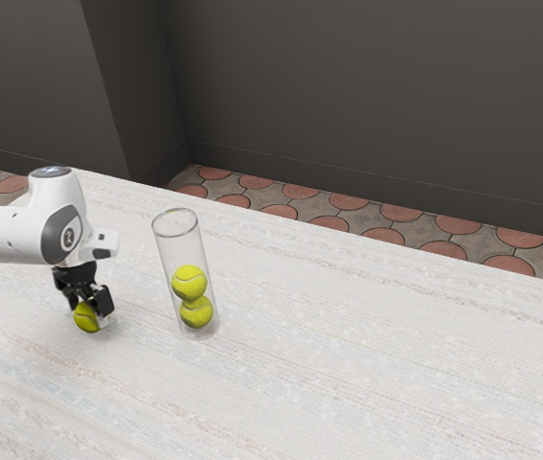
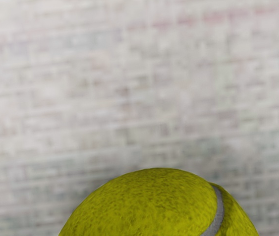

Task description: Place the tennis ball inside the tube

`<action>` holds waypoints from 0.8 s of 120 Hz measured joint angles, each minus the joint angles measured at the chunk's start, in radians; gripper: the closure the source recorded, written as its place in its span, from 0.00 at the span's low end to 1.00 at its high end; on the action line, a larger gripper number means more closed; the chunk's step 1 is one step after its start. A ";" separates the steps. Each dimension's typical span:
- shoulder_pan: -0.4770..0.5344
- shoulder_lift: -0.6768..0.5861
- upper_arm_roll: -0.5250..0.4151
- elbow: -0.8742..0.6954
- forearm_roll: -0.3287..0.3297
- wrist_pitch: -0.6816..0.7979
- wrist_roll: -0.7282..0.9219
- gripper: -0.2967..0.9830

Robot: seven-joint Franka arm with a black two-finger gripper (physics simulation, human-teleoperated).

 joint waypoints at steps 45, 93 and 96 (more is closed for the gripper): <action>-0.002 0.001 -0.001 -0.001 -0.015 -0.012 0.005 0.38; -0.002 0.010 -0.001 -0.001 -0.008 -0.012 -0.002 0.49; -0.002 0.007 -0.001 -0.001 -0.007 -0.014 -0.003 0.50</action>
